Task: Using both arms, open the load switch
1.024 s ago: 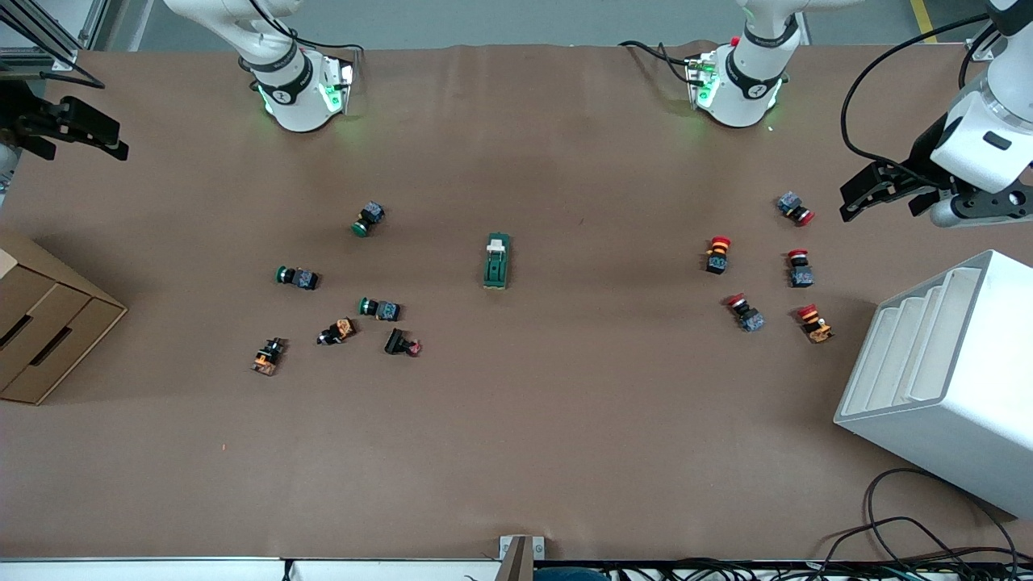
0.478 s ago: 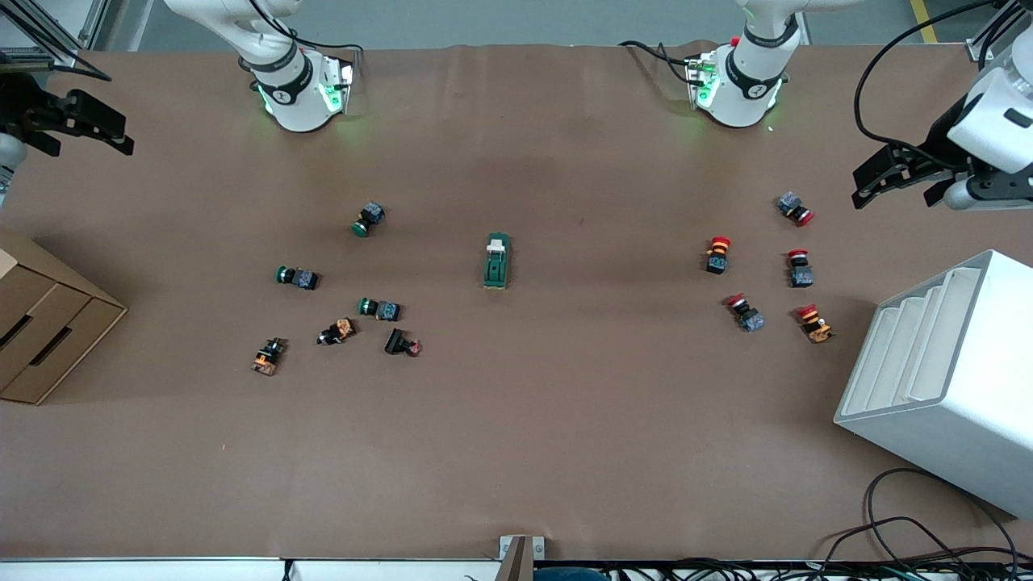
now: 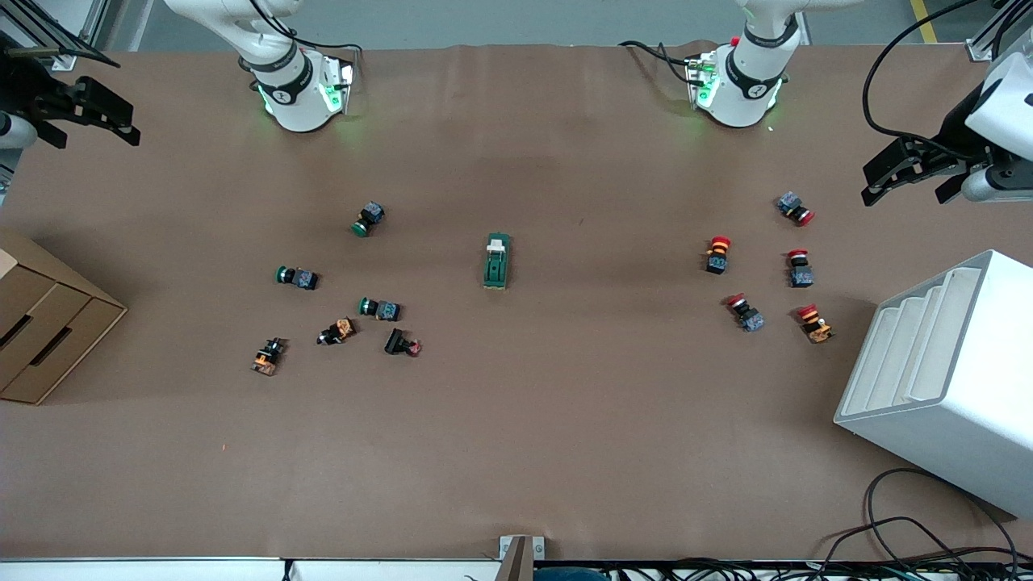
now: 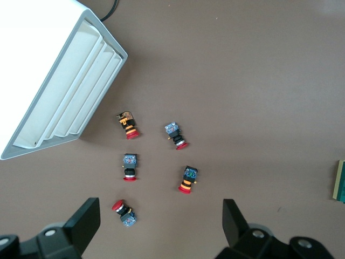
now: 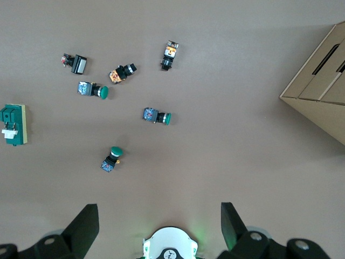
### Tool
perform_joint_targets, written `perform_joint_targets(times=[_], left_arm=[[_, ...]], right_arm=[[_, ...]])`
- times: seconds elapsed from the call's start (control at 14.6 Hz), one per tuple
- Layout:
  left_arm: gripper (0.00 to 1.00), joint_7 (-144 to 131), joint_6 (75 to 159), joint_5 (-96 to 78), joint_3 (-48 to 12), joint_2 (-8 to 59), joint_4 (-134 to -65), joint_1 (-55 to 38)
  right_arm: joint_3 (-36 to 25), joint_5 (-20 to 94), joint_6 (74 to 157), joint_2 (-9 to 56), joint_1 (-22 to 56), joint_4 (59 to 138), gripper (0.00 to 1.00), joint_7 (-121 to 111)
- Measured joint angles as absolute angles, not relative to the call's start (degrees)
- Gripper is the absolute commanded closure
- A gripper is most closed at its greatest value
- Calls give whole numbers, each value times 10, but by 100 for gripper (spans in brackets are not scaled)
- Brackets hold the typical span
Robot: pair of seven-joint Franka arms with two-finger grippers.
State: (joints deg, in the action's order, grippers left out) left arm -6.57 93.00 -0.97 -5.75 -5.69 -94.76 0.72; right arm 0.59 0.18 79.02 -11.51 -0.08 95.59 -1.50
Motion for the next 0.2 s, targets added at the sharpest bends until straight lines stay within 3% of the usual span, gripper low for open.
perform_joint_targets(times=[0.2], left_arm=[[0,-66,927,-10,-55,-55,-945,8]], right_arm=[[2,2,791,-124,-1,962,0,-17]])
